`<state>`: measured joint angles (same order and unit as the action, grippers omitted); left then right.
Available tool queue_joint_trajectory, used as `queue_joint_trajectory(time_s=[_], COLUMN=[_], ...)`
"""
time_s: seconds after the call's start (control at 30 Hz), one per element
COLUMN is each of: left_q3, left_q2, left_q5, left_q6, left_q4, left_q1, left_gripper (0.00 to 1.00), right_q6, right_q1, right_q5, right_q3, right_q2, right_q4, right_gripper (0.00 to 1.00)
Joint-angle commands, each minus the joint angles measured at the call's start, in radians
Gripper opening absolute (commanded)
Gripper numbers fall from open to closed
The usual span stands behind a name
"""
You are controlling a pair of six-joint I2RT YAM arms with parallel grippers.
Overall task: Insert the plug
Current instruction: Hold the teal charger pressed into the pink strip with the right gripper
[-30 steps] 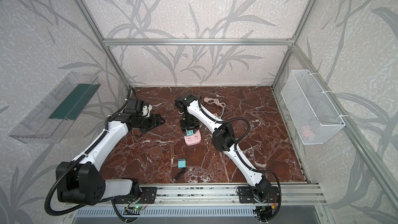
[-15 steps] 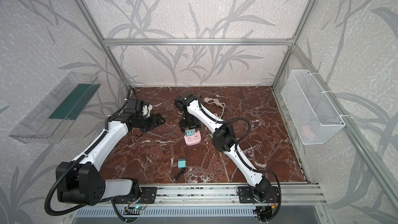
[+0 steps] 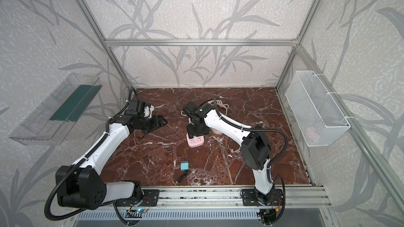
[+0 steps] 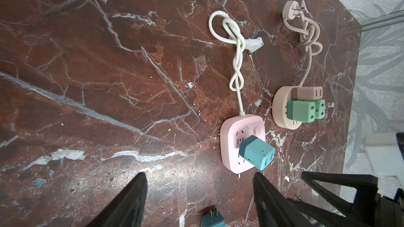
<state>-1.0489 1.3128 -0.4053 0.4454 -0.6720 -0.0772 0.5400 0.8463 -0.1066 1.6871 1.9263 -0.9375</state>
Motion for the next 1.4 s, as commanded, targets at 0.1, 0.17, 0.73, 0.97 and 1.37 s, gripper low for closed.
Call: queue_joint_trajectory(time_s=[0.1,0.17,0.73,0.97,1.37], left_q3=[0.012,0.013,0.018,0.018,0.016], left_q2=[-0.006,-0.007,-0.006,-0.005,-0.005], left_q5=[-0.01,-0.011,-0.021,-0.023,-0.022], left_q6=[-0.005,-0.005,-0.002,-0.001,-0.001], left_q4=[0.009,0.011,0.016,0.017,0.016], left_q1=[0.006,0.005,0.006,0.006,0.006], left_gripper=[0.75,0.75,0.75,0.75,0.75], right_q6=[0.067,0.066,0.017,0.003,-0.011], right_q1=[0.011,0.016,0.013,0.013,0.011], right_q5=[-0.035,-0.012,0.061,0.066,0.056], right_q3=[-0.102,-0.085,0.025,0.047,0.077], right_q2=[-0.017,0.007,0.109,0.13,0.155], right_q4=[0.271,0.25,0.132,0.106,0.087], right_gripper=[0.63,0.63,0.57,0.56,0.49])
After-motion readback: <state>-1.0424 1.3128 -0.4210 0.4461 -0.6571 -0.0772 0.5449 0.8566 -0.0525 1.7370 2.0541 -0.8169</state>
